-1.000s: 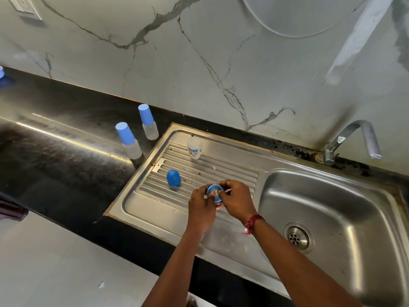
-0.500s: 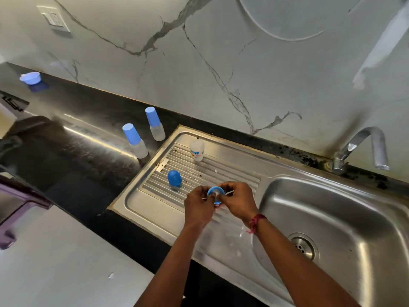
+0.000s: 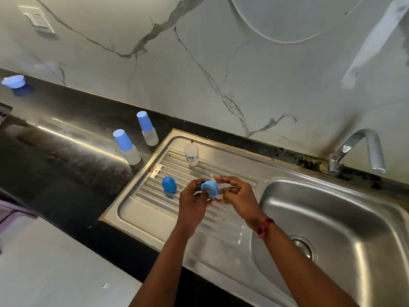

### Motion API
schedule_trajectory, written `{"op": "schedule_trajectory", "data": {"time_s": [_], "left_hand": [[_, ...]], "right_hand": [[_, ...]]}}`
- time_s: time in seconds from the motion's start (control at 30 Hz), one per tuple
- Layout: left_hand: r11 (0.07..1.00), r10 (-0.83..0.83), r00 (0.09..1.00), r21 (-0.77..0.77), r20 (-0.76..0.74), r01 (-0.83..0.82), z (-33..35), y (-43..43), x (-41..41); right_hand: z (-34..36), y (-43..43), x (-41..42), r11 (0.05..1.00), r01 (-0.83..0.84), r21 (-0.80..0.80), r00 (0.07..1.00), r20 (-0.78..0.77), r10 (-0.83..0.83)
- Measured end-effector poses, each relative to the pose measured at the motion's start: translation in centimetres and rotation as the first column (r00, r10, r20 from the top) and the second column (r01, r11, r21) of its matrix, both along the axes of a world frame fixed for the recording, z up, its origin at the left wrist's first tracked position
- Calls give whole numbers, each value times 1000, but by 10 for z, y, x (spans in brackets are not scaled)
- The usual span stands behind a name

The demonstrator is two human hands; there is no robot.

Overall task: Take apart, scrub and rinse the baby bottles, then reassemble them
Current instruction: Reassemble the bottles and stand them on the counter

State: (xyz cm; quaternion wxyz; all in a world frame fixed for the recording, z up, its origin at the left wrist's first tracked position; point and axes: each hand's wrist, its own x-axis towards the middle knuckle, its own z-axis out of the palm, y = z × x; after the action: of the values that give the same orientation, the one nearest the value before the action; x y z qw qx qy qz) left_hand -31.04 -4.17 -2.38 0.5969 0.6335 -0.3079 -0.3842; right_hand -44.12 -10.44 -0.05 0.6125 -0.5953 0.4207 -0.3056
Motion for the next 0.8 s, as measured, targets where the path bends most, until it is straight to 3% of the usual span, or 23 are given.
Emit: {"op": "schedule_trajectory", "data": {"time_s": [0.07, 0.13, 0.27, 0.4, 0.57, 0.73, 0.8], "left_hand": [[999, -42, 978, -13, -206, 40, 5, 0, 8], [996, -83, 954, -10, -290, 84, 7, -2, 16], [983, -168, 938, 18, -303, 182, 10, -5, 32], [971, -211, 920, 37, -331, 236, 15, -8, 44], [963, -223, 854, 32, -471, 269, 27, -10, 52], [962, -204, 669, -19, -715, 273, 24, -11, 60], [962, -204, 645, -28, -736, 273, 23, -12, 61]], "right_hand": [[5, -2, 6, 998, 6, 65, 1000, 27, -8], [8, -2, 14, 999, -19, 48, 999, -26, 21], [11, -4, 25, 999, 34, 24, 997, -67, -33], [11, -7, 31, 998, 39, 44, 999, -14, -39], [15, -6, 44, 992, 40, -123, 985, -163, -60], [18, -2, 53, 947, 31, -320, 946, -297, -132], [17, -2, 54, 929, 12, -371, 927, -345, -150]]}}
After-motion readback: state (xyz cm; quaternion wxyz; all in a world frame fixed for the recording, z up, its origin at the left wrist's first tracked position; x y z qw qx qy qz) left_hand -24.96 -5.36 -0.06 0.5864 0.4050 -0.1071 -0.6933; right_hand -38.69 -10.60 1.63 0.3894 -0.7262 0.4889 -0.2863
